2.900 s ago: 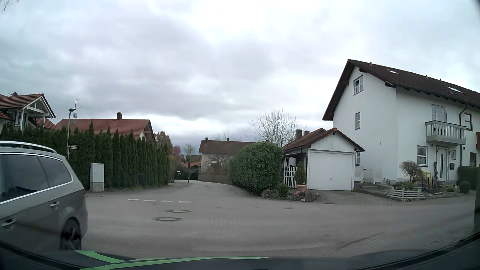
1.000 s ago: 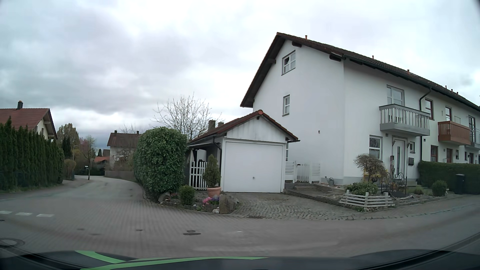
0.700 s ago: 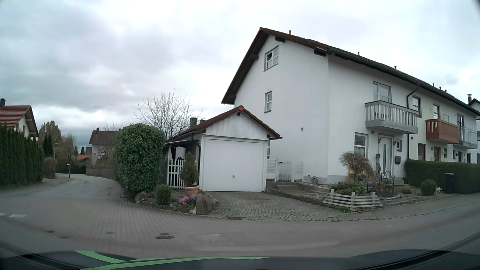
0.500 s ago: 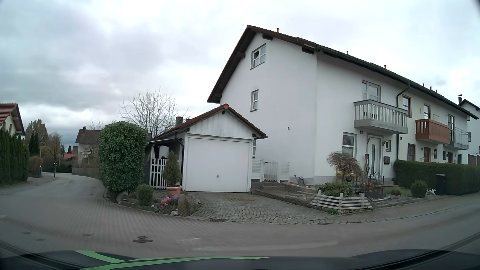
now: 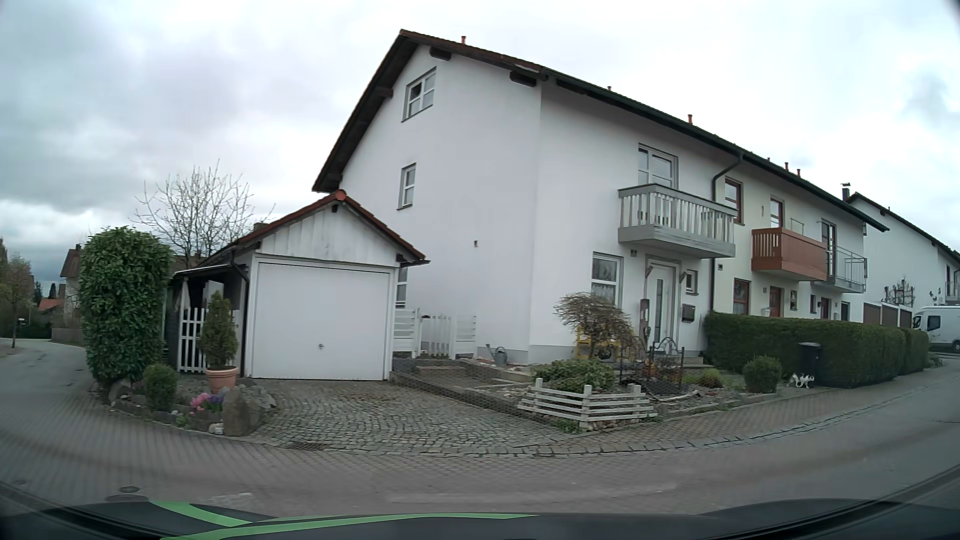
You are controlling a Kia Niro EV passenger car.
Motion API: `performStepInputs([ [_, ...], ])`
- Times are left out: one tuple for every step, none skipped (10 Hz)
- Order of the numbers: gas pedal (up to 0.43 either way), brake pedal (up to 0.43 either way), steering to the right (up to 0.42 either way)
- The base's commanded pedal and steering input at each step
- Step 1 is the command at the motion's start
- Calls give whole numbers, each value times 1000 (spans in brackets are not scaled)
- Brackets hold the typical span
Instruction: Follow the waypoints while adhering to traffic rules and regulations
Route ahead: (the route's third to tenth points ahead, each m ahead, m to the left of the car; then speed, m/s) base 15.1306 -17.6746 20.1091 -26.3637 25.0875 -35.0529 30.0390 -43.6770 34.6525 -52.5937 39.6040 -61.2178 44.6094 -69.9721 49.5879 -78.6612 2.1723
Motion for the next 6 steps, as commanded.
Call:
performStepInputs([
  [150,0,720],
  [150,0,730],
  [150,0,740],
  [150,0,743],
  [150,0,742],
  [150,0,740],
])
